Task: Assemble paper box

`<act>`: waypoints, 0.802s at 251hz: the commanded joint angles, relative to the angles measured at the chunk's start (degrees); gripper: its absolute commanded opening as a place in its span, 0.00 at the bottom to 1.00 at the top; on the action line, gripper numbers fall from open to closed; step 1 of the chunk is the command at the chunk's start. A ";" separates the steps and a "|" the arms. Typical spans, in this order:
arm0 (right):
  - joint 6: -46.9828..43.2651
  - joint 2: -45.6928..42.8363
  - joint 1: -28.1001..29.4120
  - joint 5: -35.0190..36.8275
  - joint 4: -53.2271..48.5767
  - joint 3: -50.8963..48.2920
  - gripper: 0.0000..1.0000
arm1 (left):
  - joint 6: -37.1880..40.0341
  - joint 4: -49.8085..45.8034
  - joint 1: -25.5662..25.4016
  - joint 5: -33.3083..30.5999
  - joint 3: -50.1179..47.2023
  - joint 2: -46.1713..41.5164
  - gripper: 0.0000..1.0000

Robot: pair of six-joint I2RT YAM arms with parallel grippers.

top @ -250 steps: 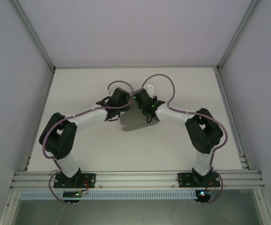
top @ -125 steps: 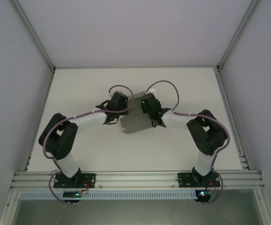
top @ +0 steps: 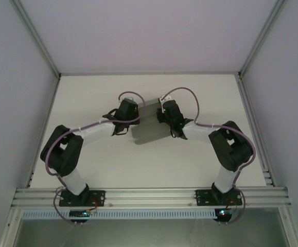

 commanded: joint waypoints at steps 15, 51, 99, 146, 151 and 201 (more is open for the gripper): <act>0.99 -1.32 -1.52 3.29 -2.56 1.20 0.02 | -0.47 -5.11 0.13 -2.91 2.73 -0.79 0.23; 2.94 -3.13 -1.46 0.52 -8.22 1.71 0.00 | -0.79 -8.79 0.75 -5.92 4.58 0.10 0.32; 5.00 -5.08 -1.38 -2.29 -13.96 2.71 0.00 | 0.66 -5.72 1.62 -2.29 3.85 0.01 0.38; 7.02 -5.72 -0.43 -1.14 -15.46 3.34 0.00 | -0.09 -4.24 1.44 -2.43 4.05 1.29 0.26; 7.31 -5.72 -0.26 -0.85 -15.77 3.52 0.00 | 0.05 -4.41 1.42 -3.16 4.11 1.46 0.24; 12.01 -6.15 0.87 5.42 -18.66 3.82 0.00 | -5.59 -10.83 1.34 -16.18 5.49 3.92 0.04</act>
